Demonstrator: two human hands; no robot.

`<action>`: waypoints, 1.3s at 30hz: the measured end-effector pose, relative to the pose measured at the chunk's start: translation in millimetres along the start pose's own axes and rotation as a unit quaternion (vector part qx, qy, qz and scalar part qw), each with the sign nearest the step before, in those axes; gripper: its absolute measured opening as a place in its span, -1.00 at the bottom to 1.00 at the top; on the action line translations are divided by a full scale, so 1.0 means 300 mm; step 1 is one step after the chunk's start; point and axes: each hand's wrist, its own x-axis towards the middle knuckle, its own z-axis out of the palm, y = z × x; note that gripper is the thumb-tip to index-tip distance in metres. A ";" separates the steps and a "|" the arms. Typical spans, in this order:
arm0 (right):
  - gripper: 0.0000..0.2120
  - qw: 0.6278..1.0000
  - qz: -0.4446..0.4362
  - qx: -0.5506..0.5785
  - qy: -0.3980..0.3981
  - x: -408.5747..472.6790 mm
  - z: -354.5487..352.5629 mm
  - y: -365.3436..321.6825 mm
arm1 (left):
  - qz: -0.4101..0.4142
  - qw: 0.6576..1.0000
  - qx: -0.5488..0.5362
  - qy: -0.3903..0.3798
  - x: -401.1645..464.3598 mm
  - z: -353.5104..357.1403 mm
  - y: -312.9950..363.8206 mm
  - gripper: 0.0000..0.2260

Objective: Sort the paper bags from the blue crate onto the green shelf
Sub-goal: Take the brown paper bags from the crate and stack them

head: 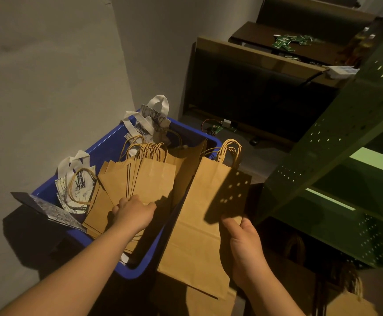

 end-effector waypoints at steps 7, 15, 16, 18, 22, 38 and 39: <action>-0.85 1.000 0.000 -0.001 0.006 0.005 -0.001 0.014 | 0.019 0.995 -0.090 0.037 0.003 -0.016 0.007 -0.37; -0.84 1.000 0.004 -0.014 0.008 0.003 -0.006 0.020 | 0.052 0.993 -0.099 0.046 -0.005 -0.010 -0.002 -0.40; -0.85 1.000 0.003 -0.017 0.007 -0.001 -0.006 0.017 | 0.055 0.992 -0.105 0.042 -0.011 -0.008 0.000 -0.43; -0.85 1.000 0.000 -0.017 0.007 -0.004 -0.008 0.017 | 0.054 0.992 -0.108 0.026 -0.027 -0.007 0.011 -0.47; -0.85 1.000 0.002 -0.011 0.010 -0.014 -0.006 0.016 | 0.053 0.990 -0.130 -0.009 -0.055 -0.009 0.017 -0.49; -0.82 0.994 -0.051 0.069 -0.073 -0.077 -0.003 -0.067 | 0.172 0.953 -0.246 0.052 -0.296 -0.290 0.027 -0.81; -0.82 0.992 -0.056 0.072 -0.084 -0.084 -0.001 -0.075 | 0.180 0.948 -0.258 0.045 -0.322 -0.299 0.028 -0.83</action>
